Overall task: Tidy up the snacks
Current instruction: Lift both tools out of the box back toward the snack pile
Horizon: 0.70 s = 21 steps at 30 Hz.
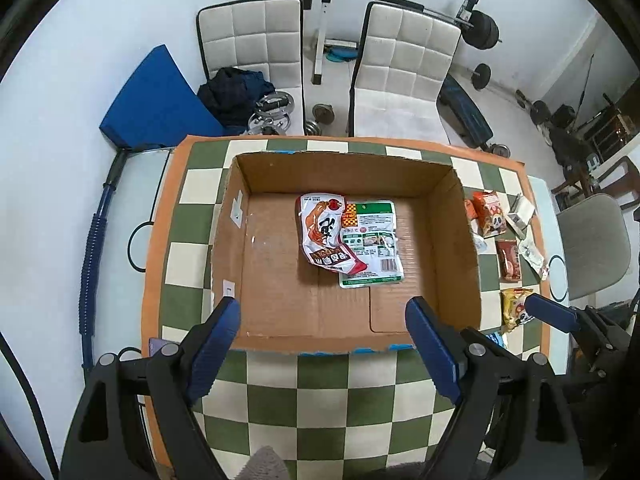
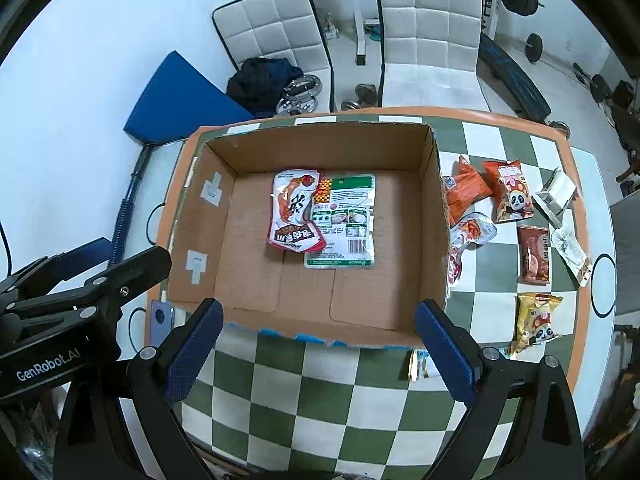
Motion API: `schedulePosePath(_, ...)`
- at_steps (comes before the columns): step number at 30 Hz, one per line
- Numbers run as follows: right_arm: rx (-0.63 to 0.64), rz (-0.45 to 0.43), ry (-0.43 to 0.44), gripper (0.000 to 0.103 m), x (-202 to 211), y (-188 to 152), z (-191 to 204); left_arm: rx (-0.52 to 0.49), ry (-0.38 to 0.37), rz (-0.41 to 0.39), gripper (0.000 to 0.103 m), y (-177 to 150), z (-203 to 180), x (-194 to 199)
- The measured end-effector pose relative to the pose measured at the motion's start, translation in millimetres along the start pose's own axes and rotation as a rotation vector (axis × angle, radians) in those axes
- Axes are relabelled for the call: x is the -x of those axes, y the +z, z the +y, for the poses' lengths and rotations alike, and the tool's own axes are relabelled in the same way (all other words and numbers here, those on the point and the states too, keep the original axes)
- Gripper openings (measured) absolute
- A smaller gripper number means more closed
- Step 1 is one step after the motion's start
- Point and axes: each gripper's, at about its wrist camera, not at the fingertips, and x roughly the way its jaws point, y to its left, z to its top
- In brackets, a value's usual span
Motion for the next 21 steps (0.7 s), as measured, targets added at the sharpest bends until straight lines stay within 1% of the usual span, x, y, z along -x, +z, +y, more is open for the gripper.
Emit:
schedulePosePath(8, 0.015, -0.011, 0.043, 0.099, 21, -11, -6, 0.032, 0.015, -0.027, 0.084, -10, -11, 16)
schedulePosePath(12, 0.006, -0.017, 0.110, 0.099, 28, -13, -25, 0.041, 0.054, -0.061, 0.084, -10, -33, 26)
schedulePosePath(14, -0.010, -0.029, 0.130, 0.099, 33, -14, -44, 0.044, 0.066, -0.075, 0.084, -8, -46, 29)
schedulePosePath(16, -0.026, -0.042, 0.117, 0.099, 38, -14, -64, 0.033, 0.063, -0.080, 0.084, -3, -67, 27)
schedulePosePath(18, -0.058, -0.050, 0.105, 0.099, 43, -13, -94, 0.022, 0.043, -0.069, 0.084, 2, -86, 21)
schedulePosePath(20, -0.111, -0.049, 0.089, 0.099, 46, -13, -133, 0.002, 0.020, -0.039, 0.084, 8, -114, 6)
schedulePosePath(21, -0.138, -0.047, 0.076, 0.099, 46, -12, -152, 0.006, 0.029, -0.049, 0.084, 11, -123, 1)
